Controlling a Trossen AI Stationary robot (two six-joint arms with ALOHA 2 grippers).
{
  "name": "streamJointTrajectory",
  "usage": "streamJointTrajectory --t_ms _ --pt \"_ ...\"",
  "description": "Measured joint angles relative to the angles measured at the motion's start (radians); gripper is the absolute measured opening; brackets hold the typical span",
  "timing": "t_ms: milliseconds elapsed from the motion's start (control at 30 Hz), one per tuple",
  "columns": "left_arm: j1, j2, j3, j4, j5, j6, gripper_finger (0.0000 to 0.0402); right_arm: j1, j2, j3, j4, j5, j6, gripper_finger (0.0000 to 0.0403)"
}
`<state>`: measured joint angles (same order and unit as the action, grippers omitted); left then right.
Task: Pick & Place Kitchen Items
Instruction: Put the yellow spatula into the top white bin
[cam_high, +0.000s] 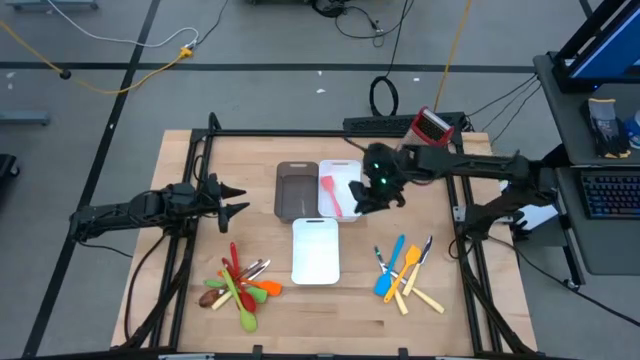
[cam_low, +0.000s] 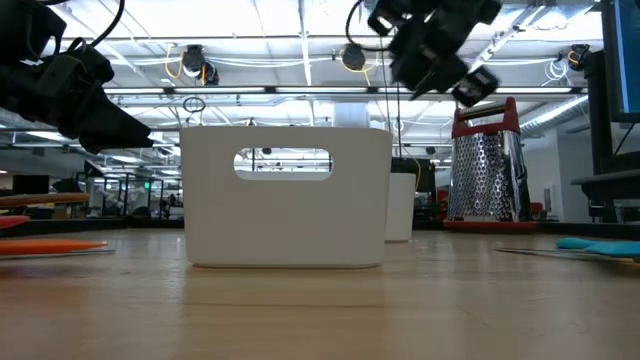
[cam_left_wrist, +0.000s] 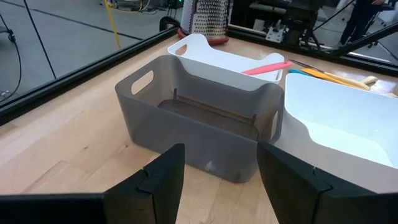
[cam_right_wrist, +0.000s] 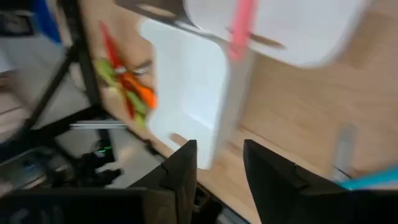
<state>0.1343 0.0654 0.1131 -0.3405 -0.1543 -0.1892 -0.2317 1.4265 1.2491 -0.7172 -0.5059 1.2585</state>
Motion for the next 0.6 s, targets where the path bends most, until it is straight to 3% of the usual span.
streamJointTrajectory --t_ms 400,600 --pt "0.0 0.0 0.0 0.0 0.0 -0.031 0.0207 0.211 -0.137 0.001 -0.179 0.215 0.122 0.0075" --pt "0.0 0.0 0.0 0.0 -0.001 -0.049 0.0207 0.298 -0.146 0.001 -0.31 0.248 0.128 0.0044"
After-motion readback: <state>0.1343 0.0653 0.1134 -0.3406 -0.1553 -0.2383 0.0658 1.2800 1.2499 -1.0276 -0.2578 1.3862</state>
